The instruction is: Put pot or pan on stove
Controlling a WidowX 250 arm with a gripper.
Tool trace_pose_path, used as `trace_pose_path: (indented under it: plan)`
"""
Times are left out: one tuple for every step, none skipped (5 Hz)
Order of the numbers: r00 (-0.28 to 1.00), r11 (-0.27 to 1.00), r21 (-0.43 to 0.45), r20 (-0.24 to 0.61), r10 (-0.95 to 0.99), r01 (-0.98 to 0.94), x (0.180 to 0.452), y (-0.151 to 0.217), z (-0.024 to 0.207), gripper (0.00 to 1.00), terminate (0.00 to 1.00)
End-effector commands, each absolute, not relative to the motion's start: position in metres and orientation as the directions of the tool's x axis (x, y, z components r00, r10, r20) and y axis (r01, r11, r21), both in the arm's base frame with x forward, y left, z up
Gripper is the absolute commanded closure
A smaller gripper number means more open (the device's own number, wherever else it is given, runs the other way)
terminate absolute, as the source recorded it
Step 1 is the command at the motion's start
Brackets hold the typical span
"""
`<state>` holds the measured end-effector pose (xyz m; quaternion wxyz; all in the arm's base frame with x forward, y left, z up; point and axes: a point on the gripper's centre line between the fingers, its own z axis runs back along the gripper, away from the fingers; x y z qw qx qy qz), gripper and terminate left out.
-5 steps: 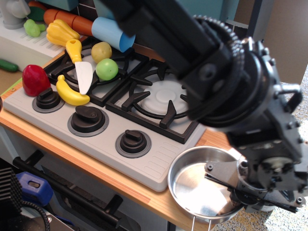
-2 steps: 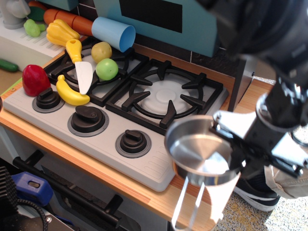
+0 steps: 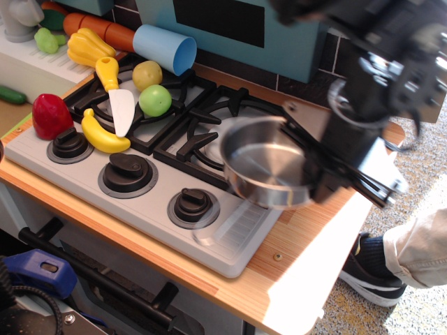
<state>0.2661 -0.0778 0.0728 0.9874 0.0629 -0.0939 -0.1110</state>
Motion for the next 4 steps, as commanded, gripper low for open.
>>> trace_pose_path:
  plan:
    - [0.895, 0.932, 0.17, 0.27, -0.355, 0.319, 0.279, -0.051, 0.079, 1.0, 0.0]
    - [0.851, 0.9, 0.223, 0.301, -0.43, 0.375, 0.28, -0.04, 0.07, 1.0, 0.0]
    - [0.815, 0.868, 0.265, 0.311, -0.489, 0.42, 0.289, -0.029, 0.068, 1.0, 0.0]
    - [0.8, 0.862, 0.239, 0.324, -0.504, 0.447, 0.308, -0.018, 0.068, 1.0, 1.0]
